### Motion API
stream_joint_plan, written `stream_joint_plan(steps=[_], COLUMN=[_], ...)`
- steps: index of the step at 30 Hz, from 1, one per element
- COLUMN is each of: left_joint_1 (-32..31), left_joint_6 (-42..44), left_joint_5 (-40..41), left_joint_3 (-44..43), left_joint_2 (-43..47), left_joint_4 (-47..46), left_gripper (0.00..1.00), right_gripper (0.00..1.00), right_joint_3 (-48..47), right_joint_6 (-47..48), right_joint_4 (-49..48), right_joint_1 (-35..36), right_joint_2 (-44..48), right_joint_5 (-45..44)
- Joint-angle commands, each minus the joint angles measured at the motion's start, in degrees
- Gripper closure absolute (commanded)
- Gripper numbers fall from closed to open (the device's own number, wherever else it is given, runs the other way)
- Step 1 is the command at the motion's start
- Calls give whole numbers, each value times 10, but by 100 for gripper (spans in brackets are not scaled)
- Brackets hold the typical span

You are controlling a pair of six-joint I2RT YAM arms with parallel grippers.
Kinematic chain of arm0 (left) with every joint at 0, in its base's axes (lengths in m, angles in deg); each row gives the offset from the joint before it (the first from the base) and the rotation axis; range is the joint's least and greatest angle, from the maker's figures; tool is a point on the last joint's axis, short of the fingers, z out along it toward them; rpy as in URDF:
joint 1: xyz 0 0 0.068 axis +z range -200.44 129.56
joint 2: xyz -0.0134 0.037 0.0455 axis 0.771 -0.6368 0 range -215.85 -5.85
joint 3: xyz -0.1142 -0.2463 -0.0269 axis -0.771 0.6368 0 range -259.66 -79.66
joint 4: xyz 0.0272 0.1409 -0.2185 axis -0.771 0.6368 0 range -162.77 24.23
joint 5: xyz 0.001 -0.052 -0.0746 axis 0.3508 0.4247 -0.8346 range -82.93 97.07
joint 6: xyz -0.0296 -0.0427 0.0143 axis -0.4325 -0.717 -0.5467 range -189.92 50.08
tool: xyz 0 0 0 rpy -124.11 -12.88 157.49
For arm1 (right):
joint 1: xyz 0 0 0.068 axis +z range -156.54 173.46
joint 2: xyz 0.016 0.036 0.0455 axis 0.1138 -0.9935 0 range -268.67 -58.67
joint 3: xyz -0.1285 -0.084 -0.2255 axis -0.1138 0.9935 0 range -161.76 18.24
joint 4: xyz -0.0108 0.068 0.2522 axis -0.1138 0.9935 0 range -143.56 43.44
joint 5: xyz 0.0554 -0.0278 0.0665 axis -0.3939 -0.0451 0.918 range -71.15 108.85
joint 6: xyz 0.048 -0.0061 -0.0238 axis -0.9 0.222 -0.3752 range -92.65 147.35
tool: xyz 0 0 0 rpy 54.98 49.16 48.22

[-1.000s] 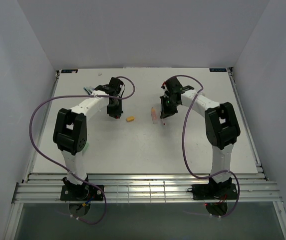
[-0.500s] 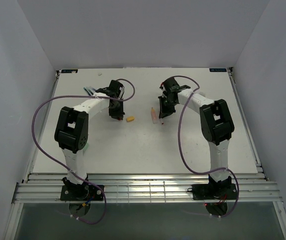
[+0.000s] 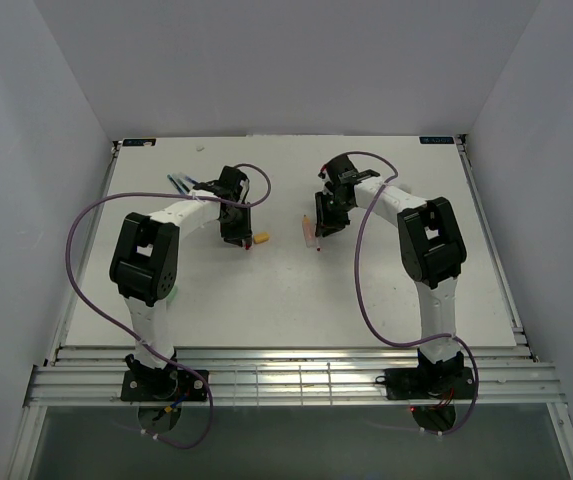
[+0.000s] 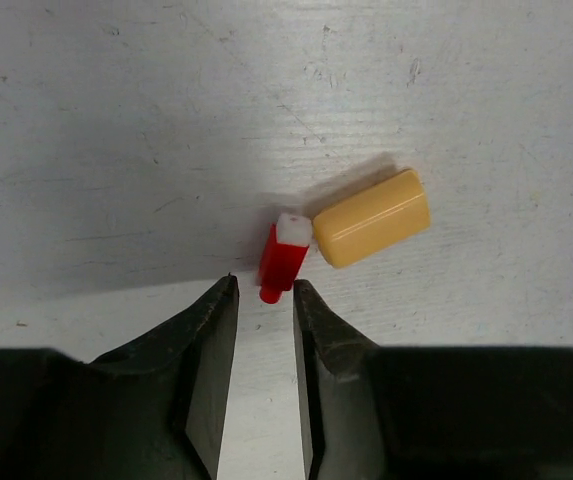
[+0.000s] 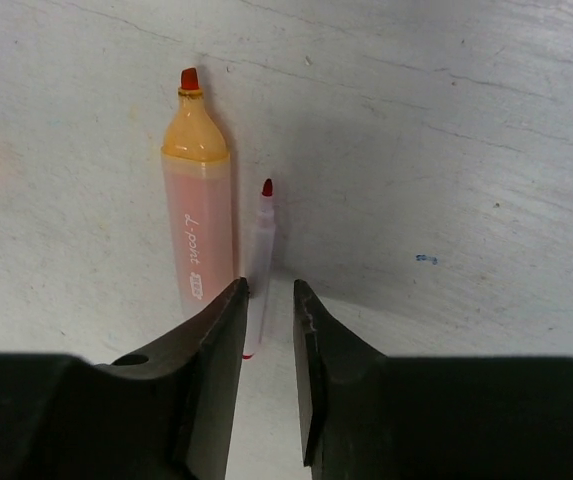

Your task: Open the pen caps

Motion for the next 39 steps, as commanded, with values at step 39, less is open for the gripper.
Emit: stream_joint_plan(steps=[39], left_joint_1=[1], left_joint_6=[35], left_joint_5=[-200], left_joint_3=[47], left_joint_2=[160], left_joint_4=[-84], left_gripper=[43], right_gripper=[51], right_joint_3=[-147], right_joint_6=[-5], right_joint_4=[121], right_joint_1=[-250], right_joint_2=[24], right_joint_5=[-187])
